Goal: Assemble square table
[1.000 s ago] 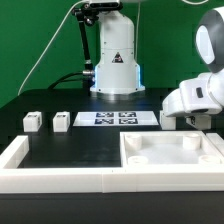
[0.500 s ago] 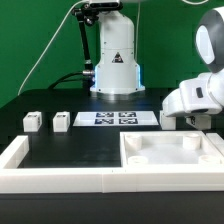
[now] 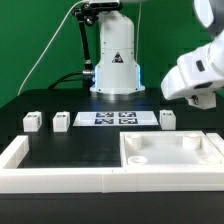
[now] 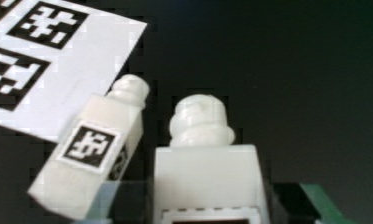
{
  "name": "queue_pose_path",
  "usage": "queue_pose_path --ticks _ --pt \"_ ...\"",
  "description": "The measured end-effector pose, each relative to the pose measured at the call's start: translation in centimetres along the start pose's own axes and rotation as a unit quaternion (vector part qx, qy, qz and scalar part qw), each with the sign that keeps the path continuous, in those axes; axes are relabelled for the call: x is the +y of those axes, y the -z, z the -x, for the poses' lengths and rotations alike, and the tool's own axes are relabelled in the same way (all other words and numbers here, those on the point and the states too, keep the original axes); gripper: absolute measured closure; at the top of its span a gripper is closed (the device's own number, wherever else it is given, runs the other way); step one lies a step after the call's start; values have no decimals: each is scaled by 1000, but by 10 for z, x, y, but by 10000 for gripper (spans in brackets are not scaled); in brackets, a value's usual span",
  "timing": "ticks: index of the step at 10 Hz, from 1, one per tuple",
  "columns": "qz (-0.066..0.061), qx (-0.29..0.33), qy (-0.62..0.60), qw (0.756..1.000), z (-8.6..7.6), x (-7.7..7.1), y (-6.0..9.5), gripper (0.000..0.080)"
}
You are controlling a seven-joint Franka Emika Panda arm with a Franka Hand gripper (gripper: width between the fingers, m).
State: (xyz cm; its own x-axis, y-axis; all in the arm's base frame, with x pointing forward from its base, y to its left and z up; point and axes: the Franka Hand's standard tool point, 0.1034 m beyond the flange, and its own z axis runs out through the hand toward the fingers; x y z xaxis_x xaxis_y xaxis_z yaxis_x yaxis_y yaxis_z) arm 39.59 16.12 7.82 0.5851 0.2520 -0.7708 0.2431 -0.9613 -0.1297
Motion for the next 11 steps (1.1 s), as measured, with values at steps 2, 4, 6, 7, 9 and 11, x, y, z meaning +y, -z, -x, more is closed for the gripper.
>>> queue_pose_path --ticks 2,4,6,7,9,11 --pt "2 39 -1 999 -8 1 2 509" --pt "4 116 -1 993 -18 8 5 509" --pt "4 176 -7 984 -17 17 31 509" --pt "2 192 -10 981 -11 25 47 509" --pt "1 229 -16 973 0 37 76 509" --pt "9 295 -19 955 -1 39 88 509"
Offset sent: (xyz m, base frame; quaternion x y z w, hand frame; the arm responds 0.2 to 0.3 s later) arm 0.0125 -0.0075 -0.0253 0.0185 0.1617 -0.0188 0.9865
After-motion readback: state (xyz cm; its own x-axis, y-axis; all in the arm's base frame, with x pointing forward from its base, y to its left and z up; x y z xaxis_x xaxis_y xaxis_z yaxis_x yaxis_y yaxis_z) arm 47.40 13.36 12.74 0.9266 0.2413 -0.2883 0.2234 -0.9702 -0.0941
